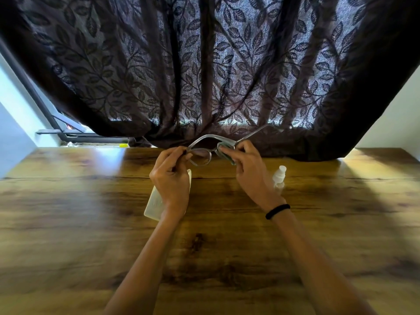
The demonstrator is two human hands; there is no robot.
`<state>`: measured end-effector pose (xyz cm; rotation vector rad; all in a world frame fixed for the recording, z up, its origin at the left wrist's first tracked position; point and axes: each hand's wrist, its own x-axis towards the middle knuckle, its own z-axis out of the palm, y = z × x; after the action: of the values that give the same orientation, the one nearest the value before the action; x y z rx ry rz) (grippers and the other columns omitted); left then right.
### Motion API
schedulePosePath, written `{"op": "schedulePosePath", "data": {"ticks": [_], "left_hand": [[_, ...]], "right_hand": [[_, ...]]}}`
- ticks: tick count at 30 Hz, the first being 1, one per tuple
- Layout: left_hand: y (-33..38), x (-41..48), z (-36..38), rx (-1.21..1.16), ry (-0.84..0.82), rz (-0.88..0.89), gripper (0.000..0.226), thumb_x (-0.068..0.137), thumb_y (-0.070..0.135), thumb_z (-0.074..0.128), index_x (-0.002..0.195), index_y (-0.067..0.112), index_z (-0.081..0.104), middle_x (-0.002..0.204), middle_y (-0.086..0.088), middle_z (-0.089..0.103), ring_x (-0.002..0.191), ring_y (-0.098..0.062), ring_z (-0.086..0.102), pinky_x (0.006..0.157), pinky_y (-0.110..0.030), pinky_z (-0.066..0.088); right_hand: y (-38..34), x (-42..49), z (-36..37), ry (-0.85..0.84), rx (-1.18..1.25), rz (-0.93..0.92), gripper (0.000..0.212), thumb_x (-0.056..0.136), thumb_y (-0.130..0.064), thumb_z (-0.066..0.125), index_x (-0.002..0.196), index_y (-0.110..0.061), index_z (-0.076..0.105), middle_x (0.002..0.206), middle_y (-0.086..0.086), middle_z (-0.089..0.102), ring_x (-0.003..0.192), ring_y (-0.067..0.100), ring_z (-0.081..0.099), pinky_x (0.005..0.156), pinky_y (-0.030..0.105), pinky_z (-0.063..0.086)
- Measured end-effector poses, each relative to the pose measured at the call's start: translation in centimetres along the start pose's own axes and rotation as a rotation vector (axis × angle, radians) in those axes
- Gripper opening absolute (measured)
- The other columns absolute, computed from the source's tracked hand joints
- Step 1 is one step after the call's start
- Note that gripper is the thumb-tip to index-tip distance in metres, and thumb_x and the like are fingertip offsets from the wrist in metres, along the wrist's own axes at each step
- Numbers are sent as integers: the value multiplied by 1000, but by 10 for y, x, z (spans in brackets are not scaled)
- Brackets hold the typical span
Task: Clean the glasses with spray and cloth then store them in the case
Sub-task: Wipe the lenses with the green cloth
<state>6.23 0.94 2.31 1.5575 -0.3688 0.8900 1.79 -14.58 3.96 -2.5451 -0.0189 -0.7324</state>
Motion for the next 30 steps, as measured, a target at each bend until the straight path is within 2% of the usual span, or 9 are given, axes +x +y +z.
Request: {"op": "schedulePosePath", "data": {"ticks": [5,8,13,19,25,30], "left_hand": [[1,1,1,7,7,-1,20,75,-12,65,92,-2,69,85,-1,62,78,9,58,70,-9,48],[1,1,1,4,10,-1,22,73,-15,64,91,-2,69,84,-1,61,78,11,58,70,-6,46],[3,0,3,9,-1,-2,18,74,-13,66,89,-4,69,83,-5,63,77,4,59,71,-8,46],[1,2,0,21,26,5,16,75,-9,66,90,-2,69,83,-4,62,77,-4,58,70,-10,48],[-1,1,0,12,39,-30,19,75,-9,66,91,-1,69,83,-2,62,75,1,58,70,-10,48],[3,3,0,8,29,-33,19,74,-11,65,91,-2,69,84,-1,62,77,10,58,71,-8,47]], "right_hand": [[8,2,-5,30,-77,119,46,87,7,46,127,-15,52,103,10,45,90,16,38,65,22,38],[10,2,-6,41,-36,106,45,88,8,45,126,-14,54,97,4,40,90,20,42,68,22,39],[0,3,-1,3,49,12,45,86,11,44,122,-14,58,94,6,42,85,17,40,58,13,31],[-2,-7,1,24,100,-5,44,87,11,45,120,-14,60,93,9,44,82,14,41,58,11,33],[5,-19,1,22,0,34,43,87,8,47,117,-19,62,93,3,43,80,13,41,50,10,28],[11,-17,-4,69,-32,108,44,86,9,47,120,-16,59,95,5,45,86,20,46,64,18,39]]}}
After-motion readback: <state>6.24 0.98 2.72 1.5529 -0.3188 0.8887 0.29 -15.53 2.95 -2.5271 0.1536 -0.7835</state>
